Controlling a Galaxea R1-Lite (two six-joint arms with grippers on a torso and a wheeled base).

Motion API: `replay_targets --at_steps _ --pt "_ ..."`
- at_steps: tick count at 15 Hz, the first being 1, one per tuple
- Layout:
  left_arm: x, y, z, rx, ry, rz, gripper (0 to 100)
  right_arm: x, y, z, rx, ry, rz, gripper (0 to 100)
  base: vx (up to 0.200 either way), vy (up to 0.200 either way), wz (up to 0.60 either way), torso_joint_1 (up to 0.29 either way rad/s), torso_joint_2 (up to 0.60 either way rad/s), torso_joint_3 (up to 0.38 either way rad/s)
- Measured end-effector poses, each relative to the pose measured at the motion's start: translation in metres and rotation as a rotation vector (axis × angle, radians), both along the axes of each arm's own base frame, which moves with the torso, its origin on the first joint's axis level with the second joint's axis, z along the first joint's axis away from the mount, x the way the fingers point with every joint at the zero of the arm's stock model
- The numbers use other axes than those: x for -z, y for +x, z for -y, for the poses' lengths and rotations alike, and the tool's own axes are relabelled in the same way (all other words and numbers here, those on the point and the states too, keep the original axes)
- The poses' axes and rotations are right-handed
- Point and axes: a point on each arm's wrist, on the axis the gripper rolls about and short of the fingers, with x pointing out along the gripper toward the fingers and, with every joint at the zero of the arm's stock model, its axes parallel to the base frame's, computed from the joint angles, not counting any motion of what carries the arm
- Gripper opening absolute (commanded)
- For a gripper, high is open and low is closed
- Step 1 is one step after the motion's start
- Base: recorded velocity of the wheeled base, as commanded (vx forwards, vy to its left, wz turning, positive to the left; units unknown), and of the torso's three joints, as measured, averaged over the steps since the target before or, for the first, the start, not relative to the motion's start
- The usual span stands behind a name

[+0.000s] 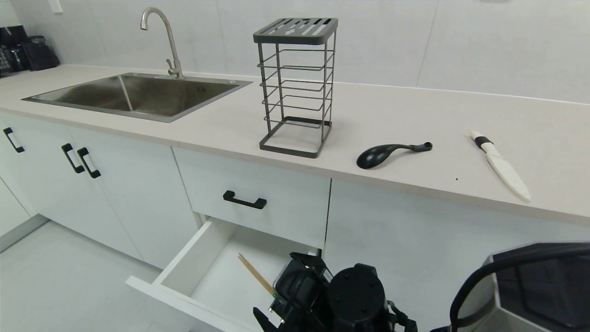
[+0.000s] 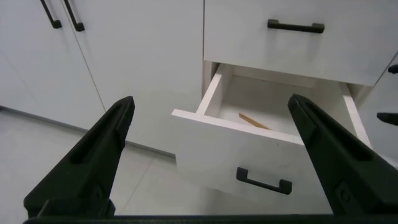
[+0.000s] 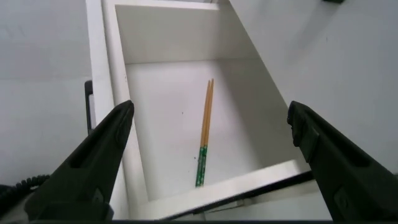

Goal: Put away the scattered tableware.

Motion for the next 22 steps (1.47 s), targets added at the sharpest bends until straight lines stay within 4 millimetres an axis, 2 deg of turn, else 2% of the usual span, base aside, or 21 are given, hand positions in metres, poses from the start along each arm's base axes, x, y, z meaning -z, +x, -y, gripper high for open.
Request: replay_targets --at_steps 4,13,16,19,22 --pt "0.000 0.000 0.000 0.000 0.000 0.000 100 0.010 -0.008 0.006 -0.011 -0.041 -0.022 100 0.000 0.000 0.00 0.127 -0.43 -0.310" --pt "0.000 0.000 0.000 0.000 0.000 0.000 100 0.011 -0.013 0.002 -0.027 -0.109 -0.056 100 0.000 0.000 0.00 0.173 -0.48 -0.306" --pt "0.000 0.000 0.000 0.000 0.000 0.000 100 -0.005 -0.004 -0.012 -0.023 -0.180 -0.093 100 0.000 0.000 0.00 0.219 -0.51 -0.308" --pt "0.000 0.000 0.000 0.000 0.000 0.000 100 -0.040 0.008 -0.031 -0.020 -0.259 -0.137 100 0.000 0.000 0.00 0.224 -0.53 -0.302" --pt "0.000 0.000 0.000 0.000 0.000 0.000 100 -0.067 0.008 -0.042 -0.080 -0.233 -0.158 100 0.000 0.000 0.00 0.220 -0.51 -0.277"
